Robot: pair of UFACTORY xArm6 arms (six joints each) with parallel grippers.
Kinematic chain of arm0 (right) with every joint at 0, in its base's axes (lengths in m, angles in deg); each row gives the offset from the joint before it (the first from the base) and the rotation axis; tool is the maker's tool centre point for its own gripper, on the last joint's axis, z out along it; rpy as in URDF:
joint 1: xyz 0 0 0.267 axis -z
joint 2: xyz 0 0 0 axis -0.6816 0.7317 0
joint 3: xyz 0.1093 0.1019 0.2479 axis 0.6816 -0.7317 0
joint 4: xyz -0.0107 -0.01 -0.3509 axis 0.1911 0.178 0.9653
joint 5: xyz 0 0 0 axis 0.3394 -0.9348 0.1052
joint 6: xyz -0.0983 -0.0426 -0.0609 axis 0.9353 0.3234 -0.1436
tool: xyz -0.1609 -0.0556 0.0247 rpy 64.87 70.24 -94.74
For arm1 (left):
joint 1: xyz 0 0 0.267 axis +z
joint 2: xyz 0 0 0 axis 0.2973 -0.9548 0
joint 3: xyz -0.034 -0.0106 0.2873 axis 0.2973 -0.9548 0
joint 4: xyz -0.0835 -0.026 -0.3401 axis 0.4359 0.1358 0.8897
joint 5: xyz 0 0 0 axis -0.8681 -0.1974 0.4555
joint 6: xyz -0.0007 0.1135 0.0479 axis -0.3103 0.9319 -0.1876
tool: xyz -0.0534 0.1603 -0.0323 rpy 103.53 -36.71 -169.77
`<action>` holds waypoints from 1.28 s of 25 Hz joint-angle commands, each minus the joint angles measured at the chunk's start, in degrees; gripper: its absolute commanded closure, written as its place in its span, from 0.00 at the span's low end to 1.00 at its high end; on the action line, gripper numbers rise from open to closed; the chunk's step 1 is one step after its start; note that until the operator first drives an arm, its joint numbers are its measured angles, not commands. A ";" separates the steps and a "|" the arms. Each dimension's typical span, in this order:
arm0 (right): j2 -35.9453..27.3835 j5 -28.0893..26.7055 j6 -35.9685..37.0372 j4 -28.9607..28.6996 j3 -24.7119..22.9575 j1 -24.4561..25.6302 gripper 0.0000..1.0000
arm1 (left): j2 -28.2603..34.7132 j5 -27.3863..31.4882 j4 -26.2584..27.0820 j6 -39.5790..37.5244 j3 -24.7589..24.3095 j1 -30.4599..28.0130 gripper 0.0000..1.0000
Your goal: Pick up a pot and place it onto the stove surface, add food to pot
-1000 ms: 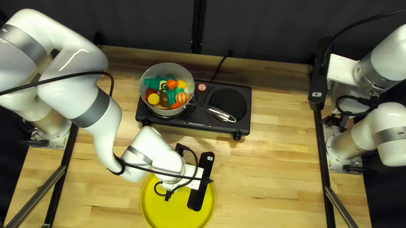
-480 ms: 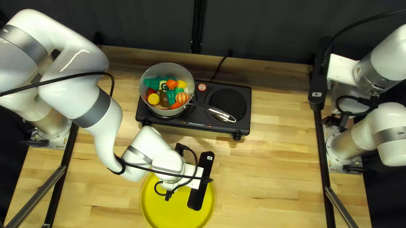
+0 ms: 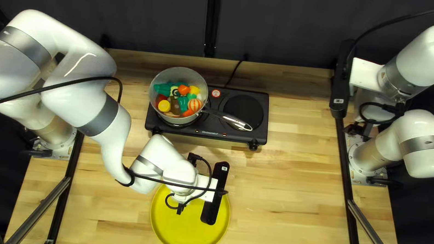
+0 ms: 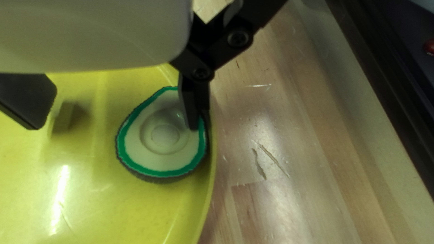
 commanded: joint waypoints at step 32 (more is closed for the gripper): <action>0.00 0.00 0.00 0.00 0.00 0.00 0.00 | 8.22 10.75 0.34 -0.04 -0.08 -1.03 1.00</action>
